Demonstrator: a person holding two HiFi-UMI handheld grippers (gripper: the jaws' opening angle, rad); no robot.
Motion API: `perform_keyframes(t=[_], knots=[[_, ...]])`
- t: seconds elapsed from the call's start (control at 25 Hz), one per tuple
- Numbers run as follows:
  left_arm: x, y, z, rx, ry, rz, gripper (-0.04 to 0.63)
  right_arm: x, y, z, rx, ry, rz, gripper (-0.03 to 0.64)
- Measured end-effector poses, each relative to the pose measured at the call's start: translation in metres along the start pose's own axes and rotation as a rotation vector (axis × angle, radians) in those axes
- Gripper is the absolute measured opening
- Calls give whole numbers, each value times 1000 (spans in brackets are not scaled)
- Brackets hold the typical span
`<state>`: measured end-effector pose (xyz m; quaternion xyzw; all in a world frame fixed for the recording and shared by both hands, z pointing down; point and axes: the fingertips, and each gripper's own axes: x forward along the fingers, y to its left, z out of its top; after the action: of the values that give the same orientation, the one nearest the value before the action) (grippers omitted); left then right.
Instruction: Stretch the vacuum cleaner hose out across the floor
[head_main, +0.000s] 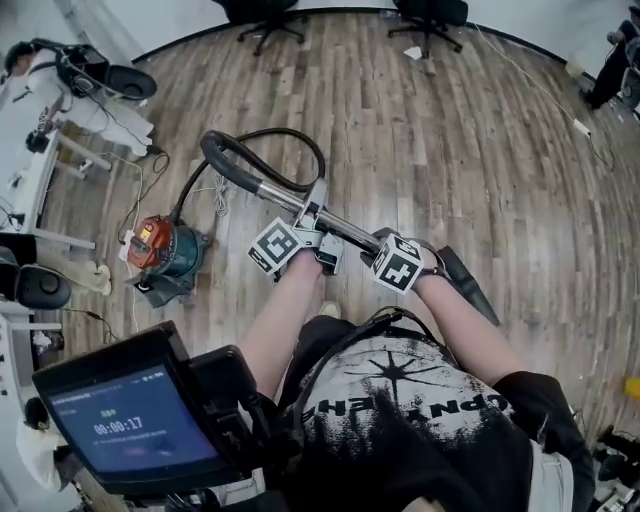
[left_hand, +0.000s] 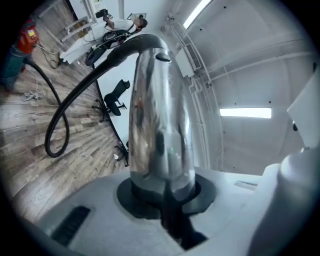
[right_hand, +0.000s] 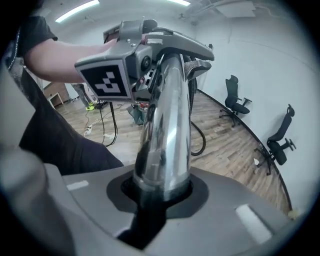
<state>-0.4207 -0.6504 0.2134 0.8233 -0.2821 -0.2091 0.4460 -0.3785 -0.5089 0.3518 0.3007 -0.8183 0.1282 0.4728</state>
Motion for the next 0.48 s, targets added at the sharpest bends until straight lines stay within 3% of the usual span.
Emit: perform_keyframes(t=[0.2,0.48], knots=[[7,1,7,-139,47,-139,40,12,5,18,81,4,2,84],[-3,34,16,-184,70,-123,38,34,4,30,88,38,-116,98]])
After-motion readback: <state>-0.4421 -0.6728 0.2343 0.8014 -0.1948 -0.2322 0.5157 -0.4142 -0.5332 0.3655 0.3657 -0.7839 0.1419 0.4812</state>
